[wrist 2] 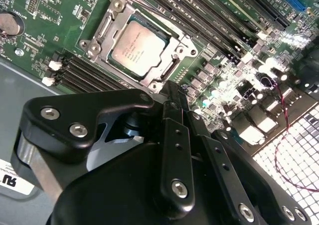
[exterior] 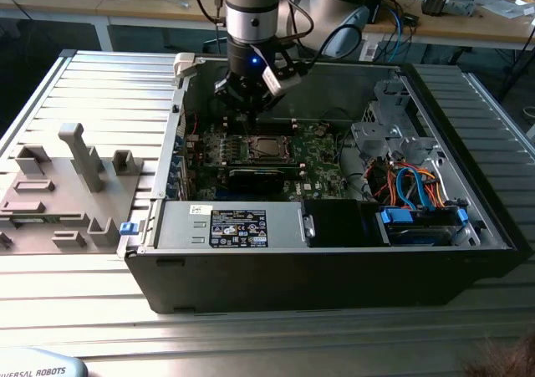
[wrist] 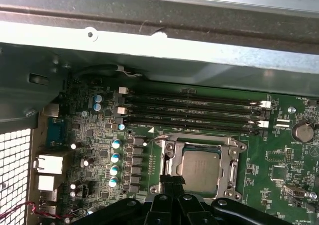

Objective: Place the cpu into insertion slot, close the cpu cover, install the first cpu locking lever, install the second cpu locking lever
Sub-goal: 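Install the first cpu locking lever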

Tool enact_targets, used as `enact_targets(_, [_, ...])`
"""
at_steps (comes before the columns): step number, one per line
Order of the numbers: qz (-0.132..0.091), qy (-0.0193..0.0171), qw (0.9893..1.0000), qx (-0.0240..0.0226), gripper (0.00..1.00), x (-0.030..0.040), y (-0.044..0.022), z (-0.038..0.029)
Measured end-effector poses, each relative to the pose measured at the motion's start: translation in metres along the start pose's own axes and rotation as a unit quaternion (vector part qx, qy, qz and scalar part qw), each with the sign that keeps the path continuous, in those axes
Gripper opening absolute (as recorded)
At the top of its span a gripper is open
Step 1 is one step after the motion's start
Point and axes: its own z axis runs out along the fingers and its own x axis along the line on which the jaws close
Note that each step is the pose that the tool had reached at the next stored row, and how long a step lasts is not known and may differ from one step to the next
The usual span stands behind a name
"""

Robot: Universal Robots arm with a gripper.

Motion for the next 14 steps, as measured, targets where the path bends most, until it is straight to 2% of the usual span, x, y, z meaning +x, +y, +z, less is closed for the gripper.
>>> enact_targets(14, [0.0,0.0,1.0,0.0,0.11,0.004,0.0004,0.0005])
